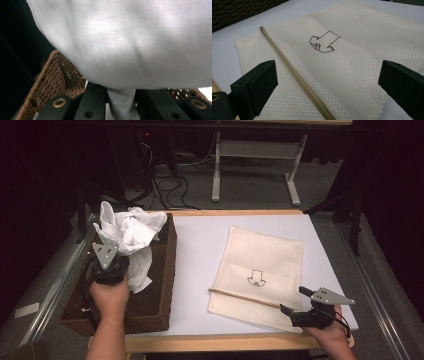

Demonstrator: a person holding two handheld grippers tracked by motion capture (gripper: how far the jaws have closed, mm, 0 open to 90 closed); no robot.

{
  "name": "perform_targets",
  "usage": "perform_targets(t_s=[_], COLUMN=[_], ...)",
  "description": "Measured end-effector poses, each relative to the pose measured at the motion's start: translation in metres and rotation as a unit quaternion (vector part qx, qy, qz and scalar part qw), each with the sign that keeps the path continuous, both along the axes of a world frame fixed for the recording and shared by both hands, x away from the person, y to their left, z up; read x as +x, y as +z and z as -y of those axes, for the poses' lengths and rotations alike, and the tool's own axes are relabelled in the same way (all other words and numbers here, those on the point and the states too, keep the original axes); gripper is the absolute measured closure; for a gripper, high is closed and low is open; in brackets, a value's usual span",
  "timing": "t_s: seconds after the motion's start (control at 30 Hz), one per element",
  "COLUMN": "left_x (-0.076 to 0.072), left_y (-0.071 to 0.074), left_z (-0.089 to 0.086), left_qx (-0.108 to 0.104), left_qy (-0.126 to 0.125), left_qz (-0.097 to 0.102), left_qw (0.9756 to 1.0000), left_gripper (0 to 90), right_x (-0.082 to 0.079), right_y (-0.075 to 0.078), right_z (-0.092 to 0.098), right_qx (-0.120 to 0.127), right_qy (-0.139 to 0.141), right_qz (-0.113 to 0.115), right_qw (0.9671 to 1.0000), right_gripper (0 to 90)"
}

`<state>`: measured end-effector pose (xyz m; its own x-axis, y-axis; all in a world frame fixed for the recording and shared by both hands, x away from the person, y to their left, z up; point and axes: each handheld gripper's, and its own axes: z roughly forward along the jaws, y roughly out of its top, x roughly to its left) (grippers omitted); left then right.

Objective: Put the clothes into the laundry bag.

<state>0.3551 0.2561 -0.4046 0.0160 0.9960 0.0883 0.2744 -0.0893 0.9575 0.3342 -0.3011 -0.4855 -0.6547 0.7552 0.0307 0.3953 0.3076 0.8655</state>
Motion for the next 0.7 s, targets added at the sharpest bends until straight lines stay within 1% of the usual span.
perform_targets(t_s=[0.13, 0.17, 0.2, 0.23, 0.3, 0.37, 0.4, 0.47, 0.53, 0.6, 0.63, 0.7], left_x=[-0.005, -0.006, -0.006, -0.007, -0.009, -0.010, -0.010, -0.012, -0.012, -0.012, -0.014, -0.015], left_y=[0.002, 0.002, 0.002, 0.003, 0.003, 0.004, 0.004, 0.005, 0.006, 0.007, 0.010, 0.014], left_z=[0.001, 0.001, 0.001, 0.000, -0.001, -0.002, -0.002, -0.003, -0.002, -0.001, 0.002, 0.003], left_qx=[0.003, 0.002, 0.002, -0.004, -0.011, -0.013, -0.013, -0.017, -0.015, -0.013, -0.016, -0.020], left_qy=[-0.006, -0.008, -0.008, -0.012, -0.017, -0.016, -0.016, -0.013, -0.012, -0.013, -0.013, -0.015], left_qz=[0.025, 0.029, 0.029, 0.038, 0.049, 0.056, 0.056, 0.069, 0.063, 0.063, 0.070, 0.076], left_qw=[0.9997, 0.9995, 0.9995, 0.9992, 0.9986, 0.9982, 0.9982, 0.9974, 0.9978, 0.9978, 0.9973, 0.9968], left_gripper=[81.2, 81.2, 81.2, 81.2, 81.2, 81.2, 81.2, 81.2, 81.2, 81.2, 81.2, 81.2], right_x=[0.000, 0.000, 0.000, 0.000, 0.000, 0.000, 0.000, 0.000, 0.000, 0.000, 0.000, 0.000], right_y=[0.000, 0.000, 0.000, 0.000, 0.000, -0.001, -0.001, -0.001, -0.001, -0.001, -0.001, -0.001], right_z=[0.000, 0.000, 0.000, -0.001, -0.001, -0.001, -0.001, -0.001, -0.001, -0.001, -0.001, 0.000], right_qx=[0.001, 0.001, 0.001, -0.001, 0.000, 0.000, 0.000, -0.001, -0.001, 0.000, 0.000, 0.001], right_qy=[-0.001, -0.001, -0.001, -0.001, -0.001, -0.002, -0.002, -0.001, -0.002, -0.002, -0.003, -0.002], right_qz=[-0.002, -0.002, -0.002, -0.001, 0.000, -0.001, -0.001, -0.001, -0.002, -0.002, -0.002, 0.000], right_qw=[1.0000, 1.0000, 1.0000, 1.0000, 1.0000, 1.0000, 1.0000, 1.0000, 1.0000, 1.0000, 1.0000, 1.0000], right_gripper=[3.1, 3.1, 3.1, 3.1, 3.1, 3.1, 3.1, 3.1, 3.1, 3.1, 3.1, 3.1])
